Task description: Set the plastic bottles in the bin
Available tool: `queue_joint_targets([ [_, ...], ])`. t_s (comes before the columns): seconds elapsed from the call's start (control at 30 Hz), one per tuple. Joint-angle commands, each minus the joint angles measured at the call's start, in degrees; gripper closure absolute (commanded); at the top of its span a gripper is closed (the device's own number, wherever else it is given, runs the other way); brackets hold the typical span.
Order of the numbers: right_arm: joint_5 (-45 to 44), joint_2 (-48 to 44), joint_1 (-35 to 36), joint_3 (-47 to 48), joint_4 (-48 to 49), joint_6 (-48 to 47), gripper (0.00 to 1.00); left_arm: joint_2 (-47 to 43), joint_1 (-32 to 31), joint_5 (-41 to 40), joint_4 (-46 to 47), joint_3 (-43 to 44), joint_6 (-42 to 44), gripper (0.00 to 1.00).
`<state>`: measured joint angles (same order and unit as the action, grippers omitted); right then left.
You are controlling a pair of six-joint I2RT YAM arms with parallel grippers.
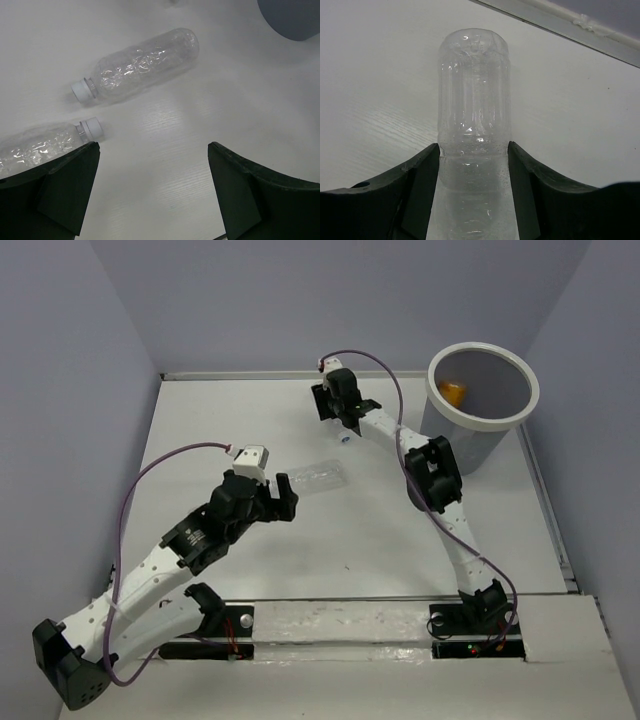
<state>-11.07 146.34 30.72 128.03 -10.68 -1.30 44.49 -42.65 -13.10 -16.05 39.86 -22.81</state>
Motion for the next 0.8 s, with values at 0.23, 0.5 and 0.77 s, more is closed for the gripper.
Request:
queue_joint_targets([
  [0.23, 2.37, -21.34, -0.40, -7.35, 6.81, 1.92, 0.51, 4.55, 0.20, 1.15, 2.96, 3.12, -1.27, 0.01],
  [0.5, -2.46, -45.42, -2.67, -19.98, 7.25, -3.45, 0.56, 12.01, -0.23, 7.29, 1.64, 10.14, 4.34, 0.01],
  [0.77, -5.52, -64.50, -17.95, -32.91, 5.67, 4.81, 0.56, 21.68, -1.90, 9.33, 2.33, 18.15, 15.67, 0.01],
])
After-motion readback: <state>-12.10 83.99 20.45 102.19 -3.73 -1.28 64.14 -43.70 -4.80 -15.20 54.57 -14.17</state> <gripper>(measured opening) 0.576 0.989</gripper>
